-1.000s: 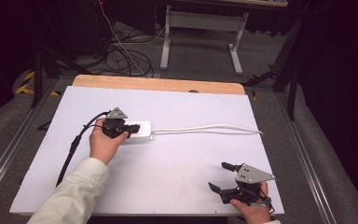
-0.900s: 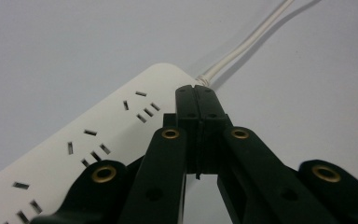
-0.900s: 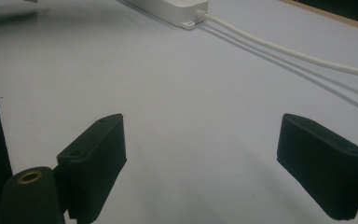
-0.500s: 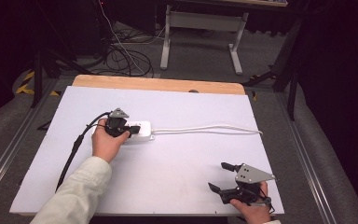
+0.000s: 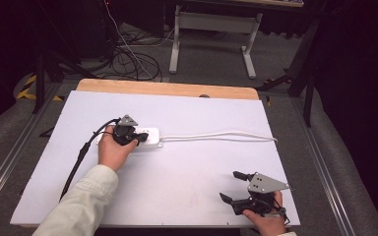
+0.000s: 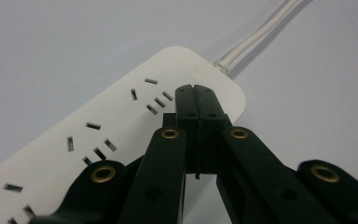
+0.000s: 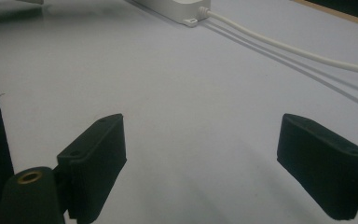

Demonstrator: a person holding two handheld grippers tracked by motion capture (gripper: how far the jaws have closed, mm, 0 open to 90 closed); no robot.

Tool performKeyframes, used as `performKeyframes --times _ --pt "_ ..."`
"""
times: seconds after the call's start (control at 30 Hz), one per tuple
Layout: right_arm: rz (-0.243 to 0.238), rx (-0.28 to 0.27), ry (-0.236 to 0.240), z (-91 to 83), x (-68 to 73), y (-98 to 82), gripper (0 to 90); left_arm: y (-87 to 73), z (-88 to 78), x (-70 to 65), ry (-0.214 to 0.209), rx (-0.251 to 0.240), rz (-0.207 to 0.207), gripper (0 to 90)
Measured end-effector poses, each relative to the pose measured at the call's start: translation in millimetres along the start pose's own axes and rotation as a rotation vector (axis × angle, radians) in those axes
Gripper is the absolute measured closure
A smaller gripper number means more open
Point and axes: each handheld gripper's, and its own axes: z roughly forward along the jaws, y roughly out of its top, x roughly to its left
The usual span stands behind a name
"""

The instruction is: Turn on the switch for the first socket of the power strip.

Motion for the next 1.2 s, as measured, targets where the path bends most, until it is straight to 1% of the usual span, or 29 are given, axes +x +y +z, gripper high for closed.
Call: performKeyframes --times 0.03,0.07,0.1,0.27,0.4,0.5,0.53,0.57,0.63,0.67,0.77,0.8,0.83,0.87,0.9,0.93,0.97,1.07,1.2 --pt "0.001 -0.001 0.002 0.1 0.0 0.0 15.9 0.1 0.3 -0.7 0.022 0.000 0.027 90.0" --pt "0.001 -0.001 0.002 0.1 0.0 0.0 15.9 0.1 0.3 -0.7 0.022 0.000 0.027 90.0" --pt "0.000 0.000 0.002 0.3 0.0 -0.1 15.9 0.0 0.7 -1.6 0.033 -0.003 0.032 90.0" --pt "-0.004 -0.001 0.006 0.3 0.2 -0.1 15.9 -0.5 0.5 -1.2 0.018 -0.002 0.021 90.0" --pt "-0.005 0.000 0.005 0.4 0.3 -0.1 15.9 0.2 0.1 -1.8 0.031 0.007 0.013 90.0" --pt "-0.004 0.003 0.006 0.6 0.5 -0.1 15.9 -0.1 0.4 -1.5 0.028 0.006 0.005 90.0" --pt "-0.004 0.003 0.006 0.6 0.5 -0.1 15.9 -0.3 0.6 -1.9 0.021 0.006 -0.008 90.0" --pt "-0.004 0.003 0.006 0.6 0.5 -0.1 15.9 -0.3 0.6 -1.9 0.021 0.006 -0.008 90.0" --pt "-0.004 0.004 0.007 0.7 0.6 -0.1 15.9 0.3 1.0 -3.1 0.039 0.011 0.009 90.0" --pt "-0.005 0.004 0.007 0.8 0.7 -0.1 15.9 0.2 1.1 -4.0 0.040 0.013 0.010 90.0" --pt "-0.005 0.004 0.007 0.8 0.7 -0.1 15.9 0.2 1.4 -4.8 0.043 0.014 0.009 90.0" --pt "-0.005 0.005 0.007 0.9 0.8 -0.1 15.9 0.3 1.3 -4.1 0.044 0.017 -0.001 90.0" --pt "-0.006 0.005 0.007 0.9 0.8 -0.1 15.9 0.6 0.4 -4.3 0.055 0.028 -0.010 90.0" --pt "-0.006 0.005 0.007 0.9 0.8 -0.1 15.9 0.6 0.4 -4.3 0.055 0.028 -0.010 90.0" --pt "-0.005 0.004 0.007 0.9 0.9 -0.2 15.9 0.8 -0.1 -4.4 0.076 0.034 0.007 90.0" --pt "-0.005 0.005 0.006 0.9 0.9 -0.1 15.9 0.5 -0.3 -4.2 0.078 0.032 0.002 90.0" --pt "-0.005 0.006 0.007 1.0 0.9 -0.1 15.9 0.3 -0.2 -3.7 0.070 0.031 0.000 90.0" --pt "-0.007 0.007 0.007 1.4 1.0 -0.1 15.9 0.2 0.0 -5.2 0.074 0.032 0.000 90.0" --pt "-0.006 0.008 0.007 1.6 1.1 -0.1 15.9 0.3 0.2 -7.0 0.088 0.033 0.017 90.0"
